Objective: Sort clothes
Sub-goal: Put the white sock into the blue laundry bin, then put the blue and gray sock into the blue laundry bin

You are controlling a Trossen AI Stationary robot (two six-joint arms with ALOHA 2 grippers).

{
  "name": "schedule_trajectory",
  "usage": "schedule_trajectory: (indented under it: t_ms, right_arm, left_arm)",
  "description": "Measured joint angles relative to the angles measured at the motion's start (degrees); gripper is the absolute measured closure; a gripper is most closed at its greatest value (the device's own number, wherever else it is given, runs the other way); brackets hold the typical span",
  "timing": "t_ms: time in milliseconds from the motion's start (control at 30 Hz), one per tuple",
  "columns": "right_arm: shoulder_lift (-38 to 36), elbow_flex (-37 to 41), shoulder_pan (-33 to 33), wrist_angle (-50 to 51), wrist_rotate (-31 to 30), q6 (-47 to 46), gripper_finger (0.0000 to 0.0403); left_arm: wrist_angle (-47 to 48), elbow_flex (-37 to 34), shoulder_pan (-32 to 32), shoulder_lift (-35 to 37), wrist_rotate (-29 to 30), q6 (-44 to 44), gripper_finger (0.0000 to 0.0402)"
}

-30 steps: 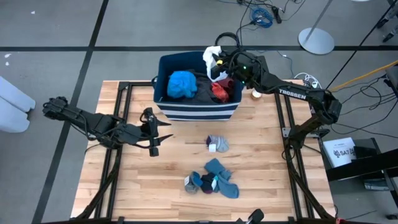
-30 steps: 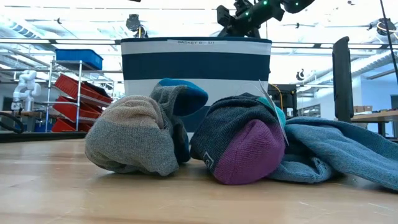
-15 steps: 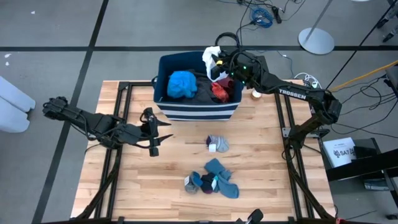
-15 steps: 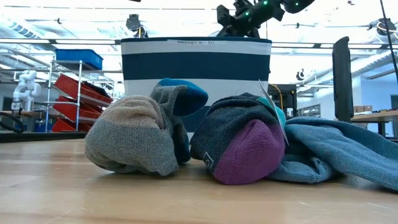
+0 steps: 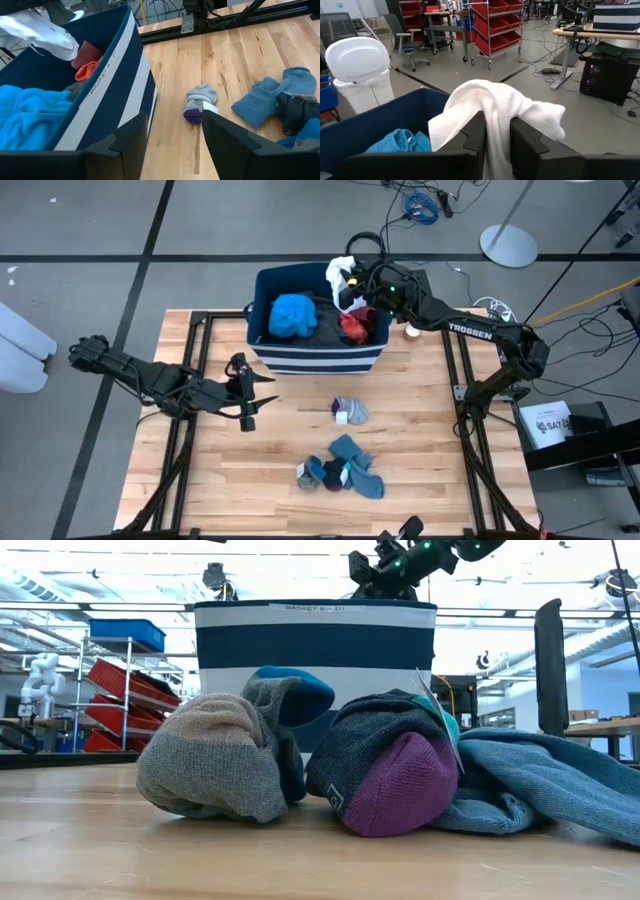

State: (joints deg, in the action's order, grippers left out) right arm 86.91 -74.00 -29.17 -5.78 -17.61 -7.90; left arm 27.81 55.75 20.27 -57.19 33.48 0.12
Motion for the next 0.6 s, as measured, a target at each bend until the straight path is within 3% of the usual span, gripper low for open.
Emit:
schedule_trajectory:
  t_ms: [200, 600]
  right_arm:
    - [0.00, 0.00, 0.00, -0.02, 0.00, -0.01, 0.0304]
    - [0.00, -0.02, 0.02, -0.16, -0.26, -0.71, 0.0170]
  left_arm:
    - [0.15, 0.00, 0.00, 0.00, -0.01, 0.02, 0.0203]
    - [0.15, 0.00, 0.00, 0.00, -0.01, 0.02, 0.0203]
